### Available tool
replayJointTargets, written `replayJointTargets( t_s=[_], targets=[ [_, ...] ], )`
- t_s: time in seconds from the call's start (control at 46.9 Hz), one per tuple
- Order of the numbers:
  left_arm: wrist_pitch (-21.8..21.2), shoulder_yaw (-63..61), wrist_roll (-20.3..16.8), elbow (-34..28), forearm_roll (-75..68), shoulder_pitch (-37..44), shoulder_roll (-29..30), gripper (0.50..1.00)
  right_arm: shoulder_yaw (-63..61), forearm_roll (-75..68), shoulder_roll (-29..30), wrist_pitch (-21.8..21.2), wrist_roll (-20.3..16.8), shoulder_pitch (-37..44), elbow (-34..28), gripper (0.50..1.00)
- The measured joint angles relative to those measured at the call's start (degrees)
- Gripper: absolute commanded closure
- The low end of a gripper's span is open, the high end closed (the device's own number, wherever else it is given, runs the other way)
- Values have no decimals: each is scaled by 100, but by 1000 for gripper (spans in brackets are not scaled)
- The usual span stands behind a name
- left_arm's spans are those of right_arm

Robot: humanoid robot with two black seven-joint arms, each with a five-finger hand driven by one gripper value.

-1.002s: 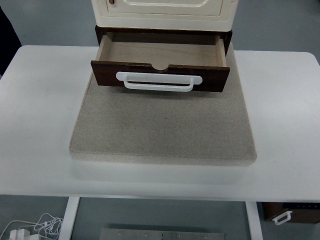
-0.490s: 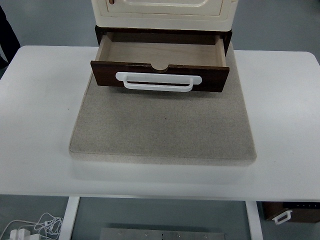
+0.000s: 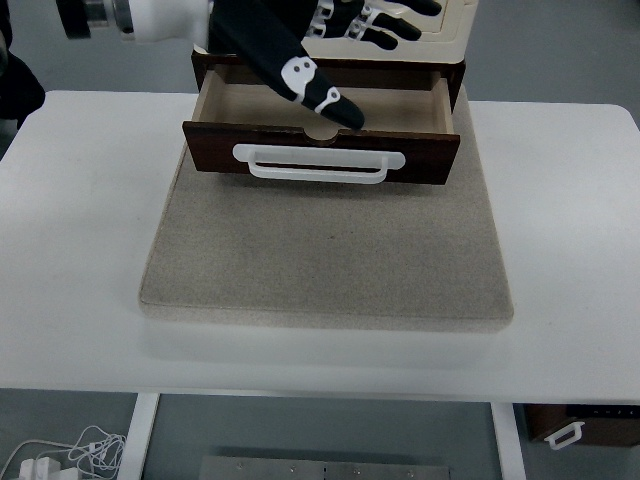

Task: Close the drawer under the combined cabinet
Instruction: 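Swing the left hand over the open brown drawer, then press the left hand against the drawer front, pushing it inward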

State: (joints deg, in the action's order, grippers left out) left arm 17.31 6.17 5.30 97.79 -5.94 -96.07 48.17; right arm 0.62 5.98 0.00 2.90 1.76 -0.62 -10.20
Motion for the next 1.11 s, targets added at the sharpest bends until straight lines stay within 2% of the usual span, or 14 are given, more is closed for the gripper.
replayJointTargets(
  t_s=[0.128,0.426,0.554,0.618,0.81,1.109],
  targets=[
    [126,-327,414,21,-29,-115,-152,500,0,0,0,0,0,0,0,548],
    [423,-845,1057,74,-61,-164,-465,500,0,0,0,0,0,0,0,548],
    [853,-1000,1404,75,-170,-167,-543,500,0,0,0,0,0,1,0,548],
    [976,-1116,1488,72,-234,-167,-604,500,0,0,0,0,0,0,0,548],
    [916,-1471,1607,-167,-995,-93,-921,500,0,0,0,0,0,0,0,548],
    [914,-1688,1987,-730,-1055,0,-1433,500,0,0,0,0,0,1,0,548]
  ],
)
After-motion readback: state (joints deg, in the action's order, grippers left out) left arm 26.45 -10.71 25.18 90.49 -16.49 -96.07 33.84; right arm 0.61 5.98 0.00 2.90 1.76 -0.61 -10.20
